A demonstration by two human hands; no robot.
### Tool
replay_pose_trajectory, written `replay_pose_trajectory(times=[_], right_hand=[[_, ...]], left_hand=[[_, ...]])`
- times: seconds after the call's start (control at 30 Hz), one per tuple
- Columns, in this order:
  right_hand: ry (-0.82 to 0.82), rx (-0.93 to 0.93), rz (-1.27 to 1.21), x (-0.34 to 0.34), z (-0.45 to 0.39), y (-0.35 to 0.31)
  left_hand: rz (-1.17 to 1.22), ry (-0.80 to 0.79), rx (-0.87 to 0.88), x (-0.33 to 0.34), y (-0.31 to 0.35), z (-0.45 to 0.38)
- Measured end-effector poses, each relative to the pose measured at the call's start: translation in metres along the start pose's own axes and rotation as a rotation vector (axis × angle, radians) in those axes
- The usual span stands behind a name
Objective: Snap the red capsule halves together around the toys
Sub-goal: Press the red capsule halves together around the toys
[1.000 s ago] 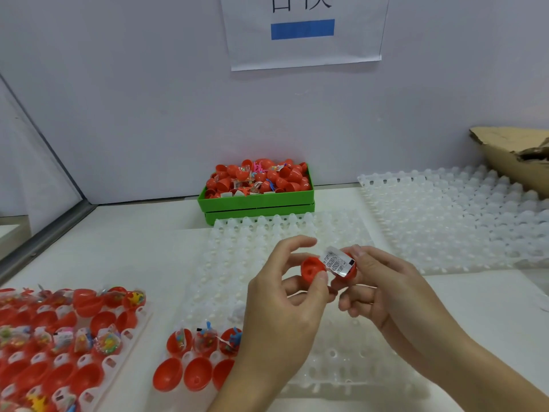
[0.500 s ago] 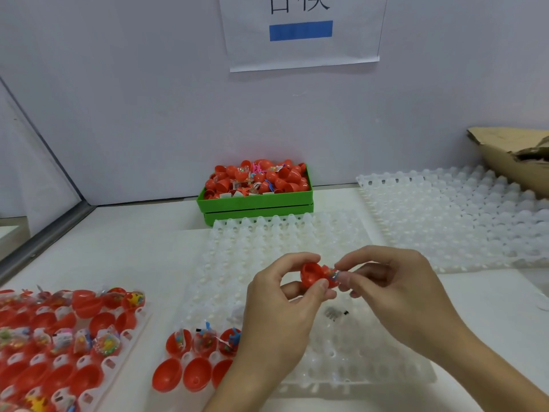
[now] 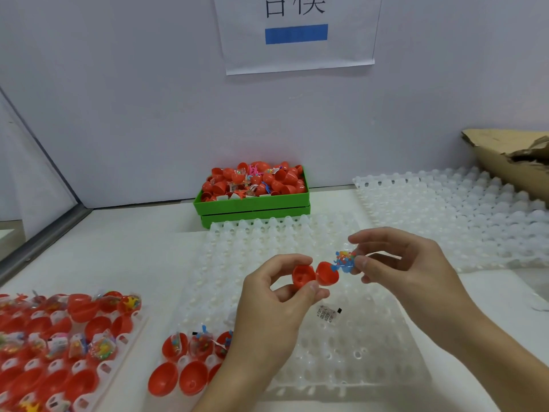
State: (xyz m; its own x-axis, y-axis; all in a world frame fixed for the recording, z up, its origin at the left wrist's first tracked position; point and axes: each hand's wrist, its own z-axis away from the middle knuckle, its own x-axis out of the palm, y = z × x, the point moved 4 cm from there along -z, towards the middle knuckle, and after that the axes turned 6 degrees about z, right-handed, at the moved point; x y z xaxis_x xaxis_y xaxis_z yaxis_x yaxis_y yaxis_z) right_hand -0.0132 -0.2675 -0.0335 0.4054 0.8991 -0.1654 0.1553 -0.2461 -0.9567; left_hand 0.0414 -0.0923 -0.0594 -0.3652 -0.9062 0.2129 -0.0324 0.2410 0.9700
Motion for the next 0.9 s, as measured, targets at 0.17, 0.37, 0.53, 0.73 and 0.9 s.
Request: replay_pose_trajectory(times=[0.17,0.37,0.53,0.73,0.9], right_hand=[[-0.011,0.006,-0.081,0.004,0.002,-0.002],[-0.034,-0.046,0.125,0.017,0.01,-0.005],[-0.007,-0.083,0.147,0.016,0.012,-0.007],[0.055,-0.151,0.112,0.02,0.016,-0.009],[0.059,-0.167,0.071,0.019,0.016,-0.011]], left_hand=[[-0.023,-0.047,-0.009,0.004,0.0,0.001],[-0.141,-0.105,0.041,0.011,0.001,0.005],[-0.185,-0.105,0.055,0.012,0.001,0.005],[-0.141,-0.111,0.034,0.015,-0.001,0.006],[-0.097,-0.106,0.049,0.013,-0.001,0.005]])
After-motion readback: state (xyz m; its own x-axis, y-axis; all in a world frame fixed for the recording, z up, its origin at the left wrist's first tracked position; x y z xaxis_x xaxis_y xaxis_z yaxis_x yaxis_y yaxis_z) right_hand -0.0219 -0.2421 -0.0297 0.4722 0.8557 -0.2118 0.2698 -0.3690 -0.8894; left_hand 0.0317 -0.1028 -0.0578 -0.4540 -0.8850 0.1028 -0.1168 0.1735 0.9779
